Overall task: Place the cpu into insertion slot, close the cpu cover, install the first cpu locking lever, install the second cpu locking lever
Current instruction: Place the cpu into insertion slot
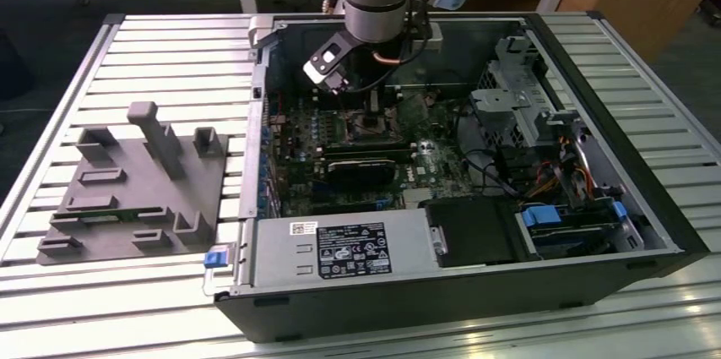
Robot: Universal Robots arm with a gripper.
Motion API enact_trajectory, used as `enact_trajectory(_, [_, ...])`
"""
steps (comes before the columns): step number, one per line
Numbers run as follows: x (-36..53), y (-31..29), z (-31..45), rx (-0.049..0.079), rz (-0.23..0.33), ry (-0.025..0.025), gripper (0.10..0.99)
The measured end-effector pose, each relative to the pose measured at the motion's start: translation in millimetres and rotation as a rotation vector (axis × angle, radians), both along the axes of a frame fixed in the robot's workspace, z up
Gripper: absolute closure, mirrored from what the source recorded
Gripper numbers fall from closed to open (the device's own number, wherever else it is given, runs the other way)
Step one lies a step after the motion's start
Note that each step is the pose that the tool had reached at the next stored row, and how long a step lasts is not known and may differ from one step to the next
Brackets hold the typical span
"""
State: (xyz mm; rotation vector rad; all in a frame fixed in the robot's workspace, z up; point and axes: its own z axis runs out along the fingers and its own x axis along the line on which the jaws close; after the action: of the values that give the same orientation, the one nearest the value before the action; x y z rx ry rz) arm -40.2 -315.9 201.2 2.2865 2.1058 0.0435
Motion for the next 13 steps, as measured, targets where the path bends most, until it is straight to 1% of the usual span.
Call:
enact_trajectory(7, [-0.1, -0.2, -2.1, -0.001, 0.0, 0.0005, 0.98])
enact_trajectory(12, [0.0, 0.0, -2.1, 0.0, 0.0, -0.0002, 0.98])
enact_trajectory(13, [0.1, 0.2, -1.4, 0.001, 0.0, -0.001, 0.98])
